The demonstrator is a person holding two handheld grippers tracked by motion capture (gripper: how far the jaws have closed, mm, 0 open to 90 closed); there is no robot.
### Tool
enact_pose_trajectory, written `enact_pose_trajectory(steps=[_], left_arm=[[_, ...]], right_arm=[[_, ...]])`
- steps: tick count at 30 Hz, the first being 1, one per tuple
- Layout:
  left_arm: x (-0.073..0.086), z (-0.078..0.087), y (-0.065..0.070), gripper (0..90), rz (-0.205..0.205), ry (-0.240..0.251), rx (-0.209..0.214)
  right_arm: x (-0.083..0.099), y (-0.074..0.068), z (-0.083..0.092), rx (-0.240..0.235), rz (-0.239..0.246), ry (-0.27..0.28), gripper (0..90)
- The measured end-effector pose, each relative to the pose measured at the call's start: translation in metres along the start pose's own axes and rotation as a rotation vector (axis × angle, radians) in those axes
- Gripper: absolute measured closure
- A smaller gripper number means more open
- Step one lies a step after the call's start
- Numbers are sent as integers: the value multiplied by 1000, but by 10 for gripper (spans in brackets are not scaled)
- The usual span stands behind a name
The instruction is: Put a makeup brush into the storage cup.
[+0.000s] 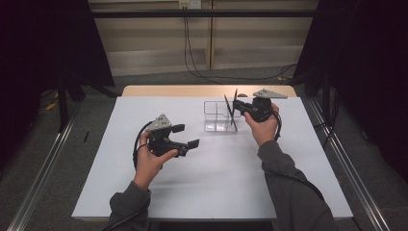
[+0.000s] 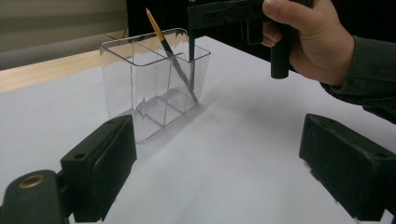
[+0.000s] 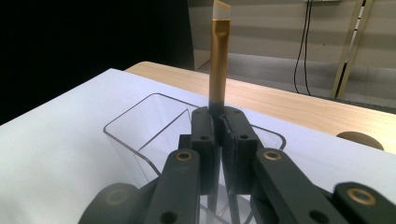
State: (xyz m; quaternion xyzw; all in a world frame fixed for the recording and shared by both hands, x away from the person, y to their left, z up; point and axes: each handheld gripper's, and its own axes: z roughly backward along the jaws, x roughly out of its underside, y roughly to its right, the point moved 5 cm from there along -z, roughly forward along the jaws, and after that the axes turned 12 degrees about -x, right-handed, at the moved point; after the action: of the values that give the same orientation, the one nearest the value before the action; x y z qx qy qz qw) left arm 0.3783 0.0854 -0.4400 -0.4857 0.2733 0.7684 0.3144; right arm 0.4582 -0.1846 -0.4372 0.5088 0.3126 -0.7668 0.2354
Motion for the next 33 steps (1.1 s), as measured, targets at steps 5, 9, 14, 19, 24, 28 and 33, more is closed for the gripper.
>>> enact_pose_trajectory(steps=[5, 9, 14, 19, 24, 28, 33], left_arm=[[0, 0, 1, 108, 5, 2, 2], [0, 0, 1, 108, 2, 0, -1], [0, 0, 1, 108, 0, -3, -2], [1, 0, 0, 108, 2, -2, -2], [0, 0, 1, 108, -1, -2, -2], [0, 0, 1, 108, 3, -3, -3], [0, 0, 1, 108, -2, -4, -1]], right_arm=[[1, 0, -1, -1, -3, 0, 842], [3, 1, -1, 3, -5, -8, 842], [6, 1, -2, 2, -12, -10, 841], [7, 2, -3, 3, -11, -16, 841], [9, 2, -3, 3, -11, -22, 841], [11, 1, -4, 1, -16, -26, 841], [14, 2, -4, 3, -29, -28, 841]])
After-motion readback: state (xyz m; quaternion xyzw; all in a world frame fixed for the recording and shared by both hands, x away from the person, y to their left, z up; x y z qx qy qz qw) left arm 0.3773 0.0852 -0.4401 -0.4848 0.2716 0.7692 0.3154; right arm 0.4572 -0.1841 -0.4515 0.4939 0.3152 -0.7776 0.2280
